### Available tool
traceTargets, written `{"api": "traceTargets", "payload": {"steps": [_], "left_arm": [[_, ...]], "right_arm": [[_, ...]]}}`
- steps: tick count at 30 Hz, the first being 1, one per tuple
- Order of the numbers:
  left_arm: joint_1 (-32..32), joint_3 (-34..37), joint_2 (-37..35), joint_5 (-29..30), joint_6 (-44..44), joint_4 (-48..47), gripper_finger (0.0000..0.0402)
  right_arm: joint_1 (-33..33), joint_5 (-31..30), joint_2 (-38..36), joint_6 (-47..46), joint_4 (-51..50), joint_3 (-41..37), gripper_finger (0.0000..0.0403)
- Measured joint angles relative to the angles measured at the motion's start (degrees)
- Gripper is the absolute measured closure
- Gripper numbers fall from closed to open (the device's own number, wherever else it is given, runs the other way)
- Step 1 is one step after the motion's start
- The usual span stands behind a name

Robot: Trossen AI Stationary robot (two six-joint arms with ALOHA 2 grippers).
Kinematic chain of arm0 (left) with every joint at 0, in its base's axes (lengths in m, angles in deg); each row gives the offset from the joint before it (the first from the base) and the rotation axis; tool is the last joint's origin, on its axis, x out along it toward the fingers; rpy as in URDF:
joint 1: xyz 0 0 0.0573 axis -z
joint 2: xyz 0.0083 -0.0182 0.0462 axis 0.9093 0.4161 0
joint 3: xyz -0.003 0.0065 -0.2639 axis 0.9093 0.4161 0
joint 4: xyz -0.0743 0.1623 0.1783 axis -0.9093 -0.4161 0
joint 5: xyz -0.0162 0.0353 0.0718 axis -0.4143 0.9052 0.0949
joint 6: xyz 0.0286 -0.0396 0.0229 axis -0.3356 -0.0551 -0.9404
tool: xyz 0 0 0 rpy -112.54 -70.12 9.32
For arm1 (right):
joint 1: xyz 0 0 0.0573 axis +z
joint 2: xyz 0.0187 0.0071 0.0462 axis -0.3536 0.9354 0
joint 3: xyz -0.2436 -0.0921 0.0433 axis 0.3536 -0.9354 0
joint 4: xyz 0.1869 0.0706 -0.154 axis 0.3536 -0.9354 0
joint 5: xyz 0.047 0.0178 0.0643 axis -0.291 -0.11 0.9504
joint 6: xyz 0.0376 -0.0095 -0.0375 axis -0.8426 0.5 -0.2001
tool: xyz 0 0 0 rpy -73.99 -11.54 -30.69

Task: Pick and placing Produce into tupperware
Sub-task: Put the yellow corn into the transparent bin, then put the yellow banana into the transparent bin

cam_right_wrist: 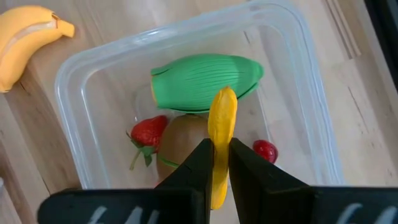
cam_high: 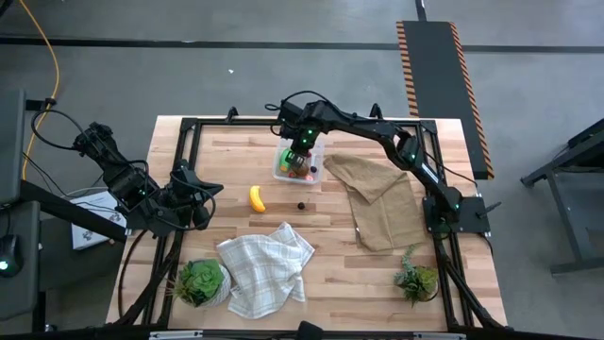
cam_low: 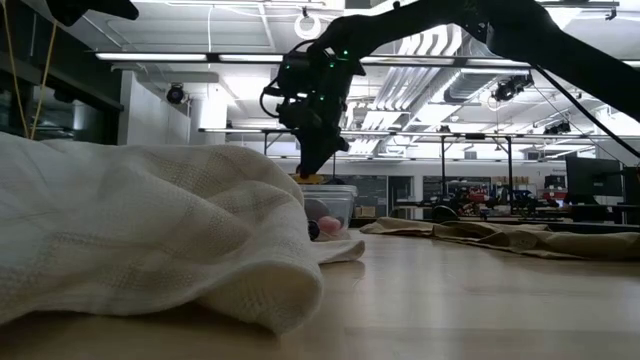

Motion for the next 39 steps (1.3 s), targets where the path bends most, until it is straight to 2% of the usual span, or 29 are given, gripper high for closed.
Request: {"api": "traceTargets", "payload": {"steps": [11,22,27,31,36,39], "left_arm": [[0.0,0.0,0.0,0.0,0.0,0.0,0.0399],[0.0,0.0,0.0,-1.3,0.2,0.2,0.0399],[-0.5,0.0,-0.6,-8.0,1.5,-0.2,0.0399],[-5.3,0.0,-1.7,-14.0,0.8,-0.5,0.0399],[-15.2,0.0,-2.4,-21.3,-10.1,3.5,0.0399],[-22.1,0.0,-2.3,-28.2,-18.2,6.7,0.0399]], "right_arm": [[0.0,0.0,0.0,0.0,-0.1,0.0,0.0370],[0.0,-1.2,-0.1,0.3,-1.1,0.0,0.0308],[0.0,-0.5,-0.3,1.5,-2.3,0.0,0.0304],[0.0,-0.2,-1.9,3.1,-4.1,0.0,0.0304],[0.0,0.9,-5.4,3.9,-4.8,0.0,0.0304],[0.0,2.1,-8.3,3.9,-5.1,0.0,0.0304]]}}
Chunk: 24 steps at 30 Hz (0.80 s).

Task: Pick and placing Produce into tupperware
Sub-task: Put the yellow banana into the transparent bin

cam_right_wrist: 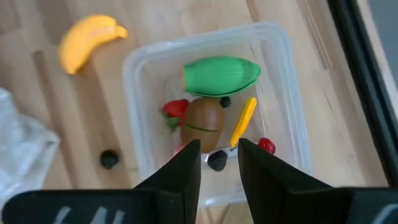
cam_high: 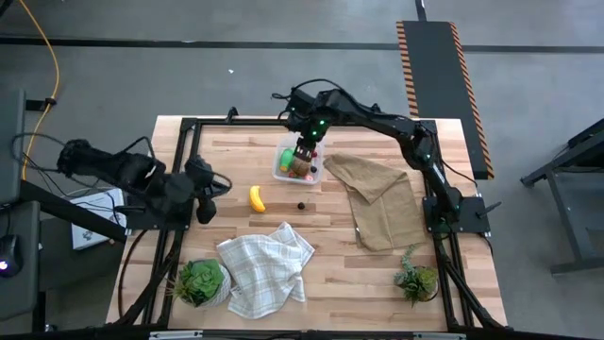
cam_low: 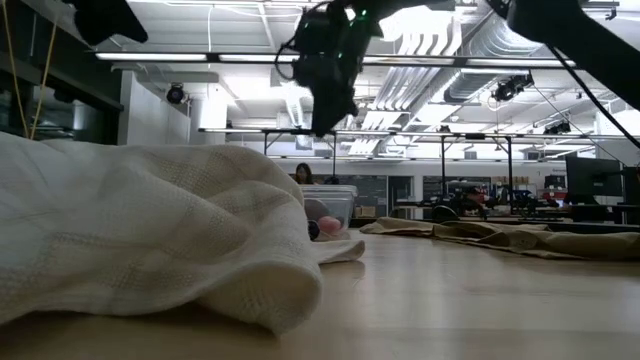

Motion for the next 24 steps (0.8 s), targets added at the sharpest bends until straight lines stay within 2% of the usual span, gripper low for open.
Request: {"api": "traceTargets", "payload": {"steps": [4,7,12,17,20,24], "left_arm": [[-9.9,0.0,1.3,-11.0,-10.1,4.3,0.0399],[-17.6,0.0,3.4,-18.2,-13.1,6.2,0.0399],[-29.1,0.0,9.1,-31.3,-12.5,8.7,0.0399],[-34.7,0.0,16.8,-42.1,-4.8,12.1,0.0399],[-35.4,0.0,20.5,-45.2,-0.2,13.5,0.0399],[-35.3,-1.2,23.9,-43.6,4.0,12.0,0.0399]], "right_arm": [[0.6,0.2,-4.1,0.0,-1.7,0.0,0.0304],[1.6,-0.2,-7.4,-0.2,-4.3,0.0,0.0304],[4.2,-4.5,-12.9,-1.8,-9.1,0.0,0.0304],[8.2,-10.4,-18.3,-3.8,-12.4,0.0,0.0304],[10.7,-14.7,-21.0,-4.8,-13.9,0.0,0.0304],[12.9,-18.0,-23.0,-5.4,-15.6,0.0,0.0304]]}}
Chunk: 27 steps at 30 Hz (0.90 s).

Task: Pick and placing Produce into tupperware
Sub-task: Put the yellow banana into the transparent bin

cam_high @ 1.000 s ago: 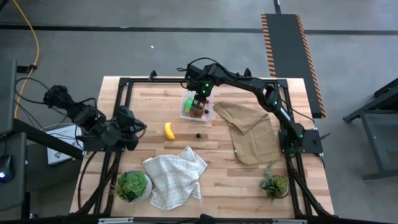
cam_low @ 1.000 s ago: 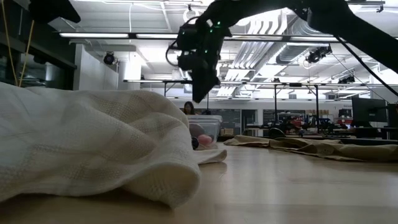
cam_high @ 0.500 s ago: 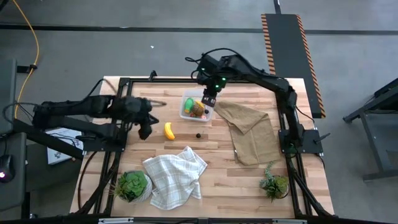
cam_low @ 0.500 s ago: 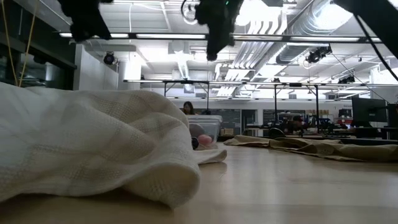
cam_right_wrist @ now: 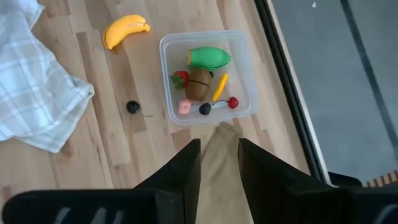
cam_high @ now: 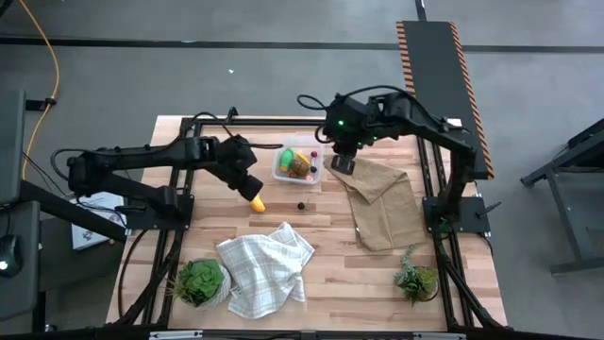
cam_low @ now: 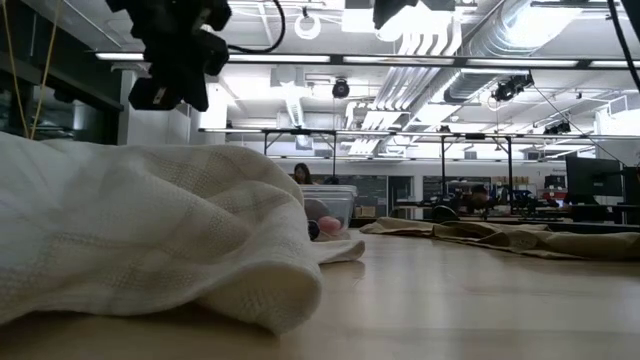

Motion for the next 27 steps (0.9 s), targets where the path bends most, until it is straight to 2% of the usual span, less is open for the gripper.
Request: {"api": "traceTargets", "payload": {"steps": [3,6,9,13,17,20,23,27], "left_arm": [[1.3,-3.0,1.7,3.8,2.4,-2.4,0.0399],[2.9,-8.1,3.0,7.8,3.5,-6.4,0.0399],[4.8,-14.4,4.6,11.5,3.8,-12.2,0.0399],[6.6,-22.4,7.9,15.2,5.3,-21.5,0.0399],[6.9,-27.4,11.9,17.2,6.3,-29.2,0.0399],[6.7,-28.2,13.7,17.0,10.8,-31.6,0.0399],[6.7,-28.2,15.0,16.8,14.5,-32.3,0.0399],[6.9,-28.2,16.0,16.7,19.6,-31.7,0.0394]], "right_arm": [[0.8,-1.0,-1.7,0.4,0.1,-2.7,0.0304],[1.0,-1.5,-4.3,0.6,1.0,-9.1,0.0304],[0.6,-1.6,-8.3,-0.3,5.7,-19.4,0.0304],[0.2,-0.5,-16.0,-3.1,17.4,-35.4,0.0304],[0.2,3.3,-24.1,-4.5,31.3,-50.2,0.0304],[0.1,8.2,-28.6,-2.8,39.2,-57.7,0.0304],[-0.7,13.7,-31.2,1.2,42.7,-61.6,0.0304],[-3.2,19.5,-32.7,6.5,43.1,-63.1,0.0304]]}}
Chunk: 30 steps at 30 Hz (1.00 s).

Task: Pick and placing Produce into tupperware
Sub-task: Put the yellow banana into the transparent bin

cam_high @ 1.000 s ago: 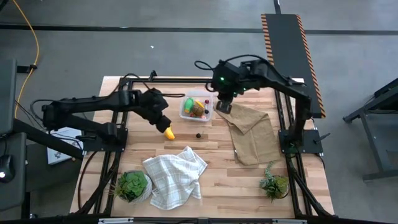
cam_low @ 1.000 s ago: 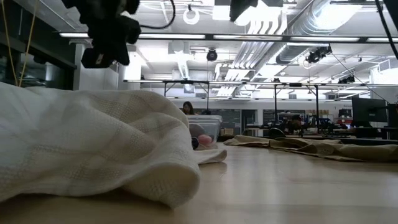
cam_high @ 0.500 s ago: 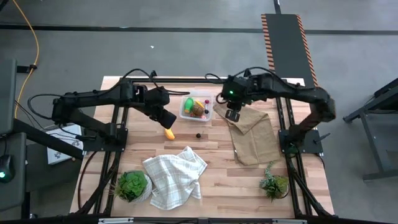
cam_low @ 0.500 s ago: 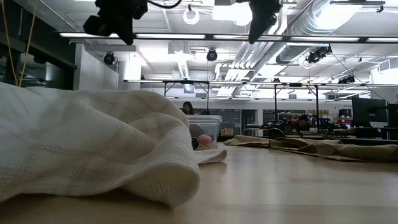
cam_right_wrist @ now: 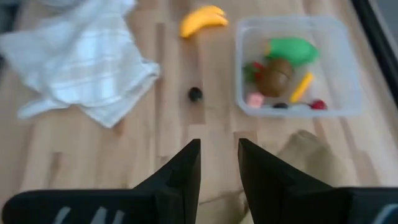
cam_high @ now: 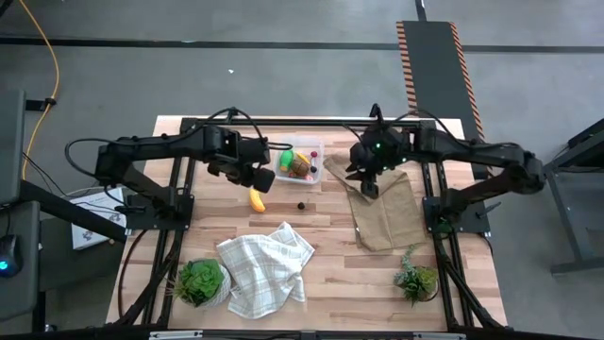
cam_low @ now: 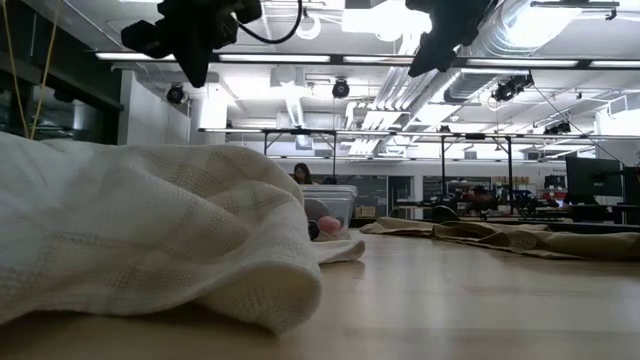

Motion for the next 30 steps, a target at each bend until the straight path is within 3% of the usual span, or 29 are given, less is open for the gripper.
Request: {"api": "traceTargets", "payload": {"steps": [5,10,20,30], "left_arm": [[0.7,0.0,1.0,-0.4,8.1,0.5,0.0346],[1.5,0.0,2.2,-1.9,18.4,0.6,0.0273],[1.9,0.1,6.5,-1.7,33.6,0.7,0.0165],[1.7,0.1,11.7,-1.3,34.9,0.5,0.0111]], "right_arm": [[-4.1,12.8,-1.4,6.8,0.5,0.0,0.0304],[-7.4,18.0,-3.6,11.4,-4.0,0.0,0.0304],[-9.9,20.0,-8.7,15.5,-8.3,0.0,0.0304],[-10.6,20.1,-10.6,14.9,-8.6,0.0,0.0304]]}}
